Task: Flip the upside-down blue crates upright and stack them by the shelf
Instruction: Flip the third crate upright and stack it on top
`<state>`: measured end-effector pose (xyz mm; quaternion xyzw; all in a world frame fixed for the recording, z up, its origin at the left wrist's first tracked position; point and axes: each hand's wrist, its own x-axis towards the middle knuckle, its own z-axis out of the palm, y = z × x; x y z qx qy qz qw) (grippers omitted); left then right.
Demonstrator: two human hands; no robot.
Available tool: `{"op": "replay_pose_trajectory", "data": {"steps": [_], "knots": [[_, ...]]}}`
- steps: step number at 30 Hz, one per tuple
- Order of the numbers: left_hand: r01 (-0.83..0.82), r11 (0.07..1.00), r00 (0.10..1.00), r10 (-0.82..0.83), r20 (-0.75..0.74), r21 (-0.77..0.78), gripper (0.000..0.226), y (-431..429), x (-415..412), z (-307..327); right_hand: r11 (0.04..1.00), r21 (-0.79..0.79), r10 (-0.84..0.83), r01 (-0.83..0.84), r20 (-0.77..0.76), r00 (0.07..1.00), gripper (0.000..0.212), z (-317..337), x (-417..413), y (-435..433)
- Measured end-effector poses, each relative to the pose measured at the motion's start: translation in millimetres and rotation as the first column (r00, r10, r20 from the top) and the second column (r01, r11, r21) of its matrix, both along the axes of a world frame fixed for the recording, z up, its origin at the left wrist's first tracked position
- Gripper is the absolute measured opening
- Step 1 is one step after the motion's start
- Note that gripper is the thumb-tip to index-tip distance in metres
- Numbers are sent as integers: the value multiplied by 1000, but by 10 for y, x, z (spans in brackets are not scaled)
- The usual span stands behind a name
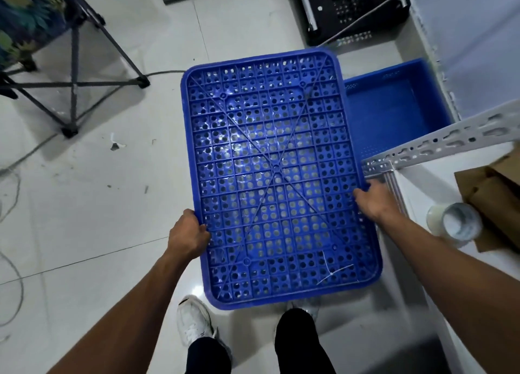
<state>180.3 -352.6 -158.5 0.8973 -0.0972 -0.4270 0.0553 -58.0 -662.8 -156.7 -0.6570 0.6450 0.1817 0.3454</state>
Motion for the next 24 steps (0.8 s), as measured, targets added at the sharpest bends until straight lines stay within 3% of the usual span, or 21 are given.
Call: {"op": "replay_pose_trajectory", "data": {"steps": [6, 13, 20, 24], "knots": [[-46, 999, 992, 45, -114, -9, 35, 356, 207, -5, 992, 32, -123, 119, 124, 985, 47, 104, 97, 157], [-106, 994, 980, 98, -175, -35, 46, 695, 323, 59, 996, -10, -81, 88, 315, 946, 49, 469, 262, 338], [-129, 987, 990, 123, -63, -95, 13, 752, 330, 294, 964, -207, -58, 166, 448, 892, 47, 813, 715, 687], [-158, 981, 980, 143, -135, -110, 24, 764, 252, 350, 960, -280, 92, 26, 399, 912, 47, 930, 984, 1064]]}}
